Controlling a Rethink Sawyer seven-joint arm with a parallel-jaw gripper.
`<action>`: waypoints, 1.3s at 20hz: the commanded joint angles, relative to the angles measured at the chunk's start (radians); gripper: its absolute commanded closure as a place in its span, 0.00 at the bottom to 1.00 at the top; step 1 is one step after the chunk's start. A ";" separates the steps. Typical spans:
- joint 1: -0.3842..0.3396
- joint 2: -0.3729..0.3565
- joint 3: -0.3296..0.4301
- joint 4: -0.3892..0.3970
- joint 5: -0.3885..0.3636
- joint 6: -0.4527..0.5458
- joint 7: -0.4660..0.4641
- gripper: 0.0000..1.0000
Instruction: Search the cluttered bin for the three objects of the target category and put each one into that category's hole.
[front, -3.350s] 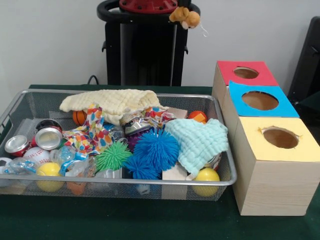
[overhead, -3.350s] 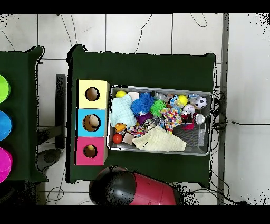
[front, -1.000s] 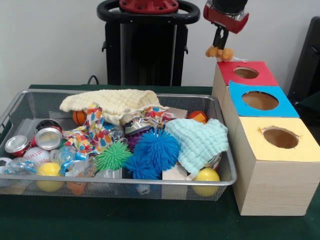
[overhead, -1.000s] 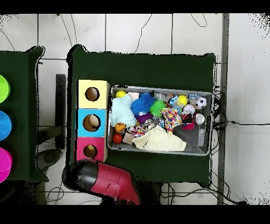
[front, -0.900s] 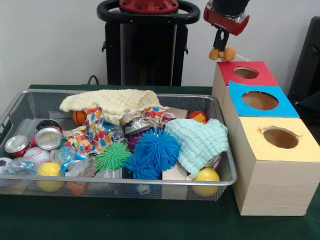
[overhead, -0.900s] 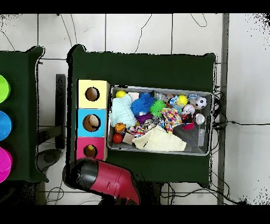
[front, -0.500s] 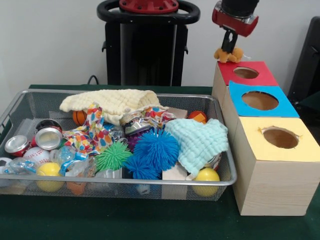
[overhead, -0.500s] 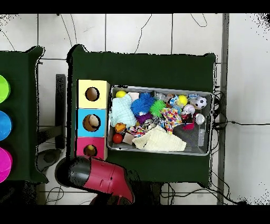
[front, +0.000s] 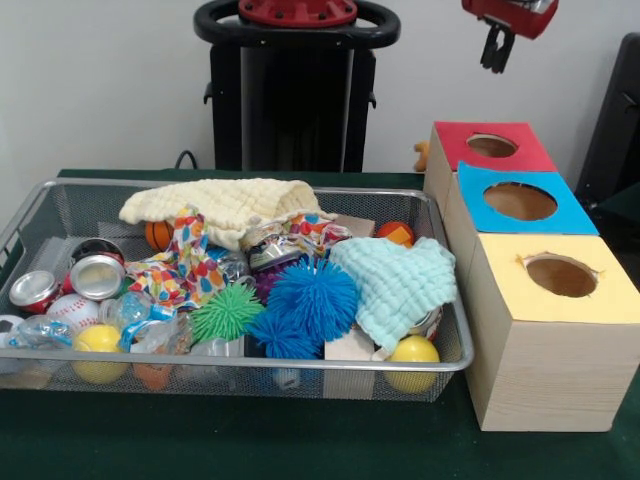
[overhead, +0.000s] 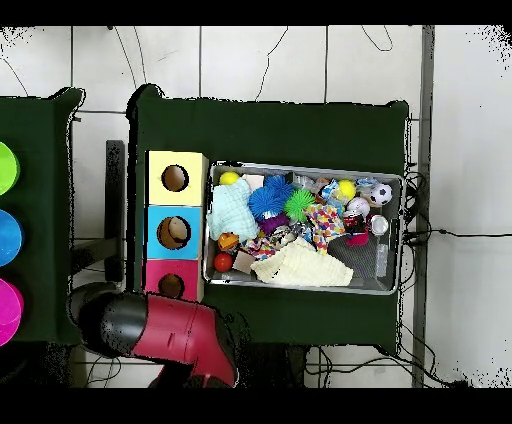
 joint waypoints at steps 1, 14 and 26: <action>-0.017 -0.016 -0.003 -0.110 0.021 0.109 0.297 1.00; -0.043 -0.009 0.011 -0.029 -0.005 -0.042 0.222 1.00; -0.135 0.018 0.084 -0.044 -0.118 -0.273 -0.027 1.00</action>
